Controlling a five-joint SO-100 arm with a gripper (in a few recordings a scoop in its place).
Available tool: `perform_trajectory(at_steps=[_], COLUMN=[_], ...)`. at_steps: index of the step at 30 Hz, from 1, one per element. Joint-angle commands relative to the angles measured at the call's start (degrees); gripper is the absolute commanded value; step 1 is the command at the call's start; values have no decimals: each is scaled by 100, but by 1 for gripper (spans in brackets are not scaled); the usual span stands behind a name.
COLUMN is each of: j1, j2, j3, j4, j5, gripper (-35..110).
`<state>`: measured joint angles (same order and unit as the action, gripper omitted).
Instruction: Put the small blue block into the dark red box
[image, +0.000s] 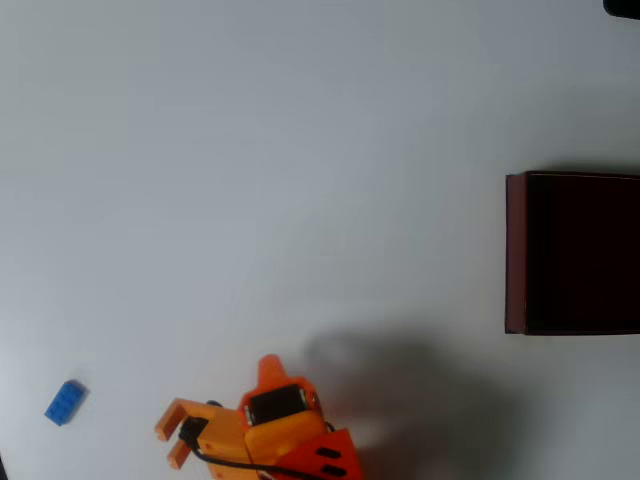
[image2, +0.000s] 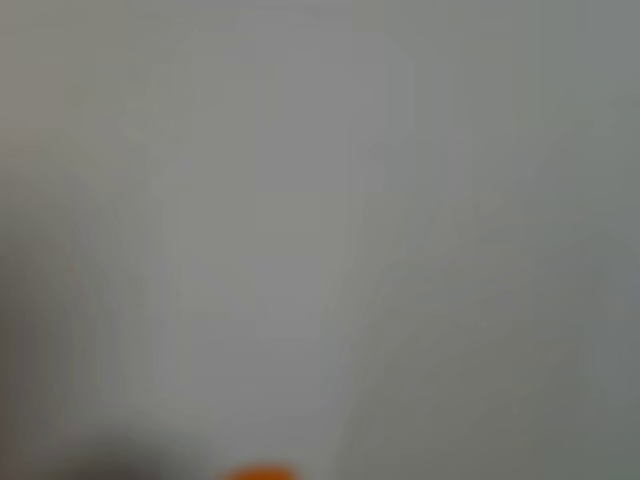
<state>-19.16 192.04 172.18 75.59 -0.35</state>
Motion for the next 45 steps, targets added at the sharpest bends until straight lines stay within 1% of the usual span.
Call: perform_trajectory(at_steps=[1,20,27,32,39,43,45], j1=[193,70,-114,-281,-598,-773,-932], j2=[26,26,35,0,-686,-993,-1011], j3=[18,35,-246,-1037,-1960,-2470,-2593], j4=[53,-35,-281,185,870,1345,1415], j5=[202,290,1292,2127,3876,5133,5722], gripper=[0,1,4,4,5,4,3])
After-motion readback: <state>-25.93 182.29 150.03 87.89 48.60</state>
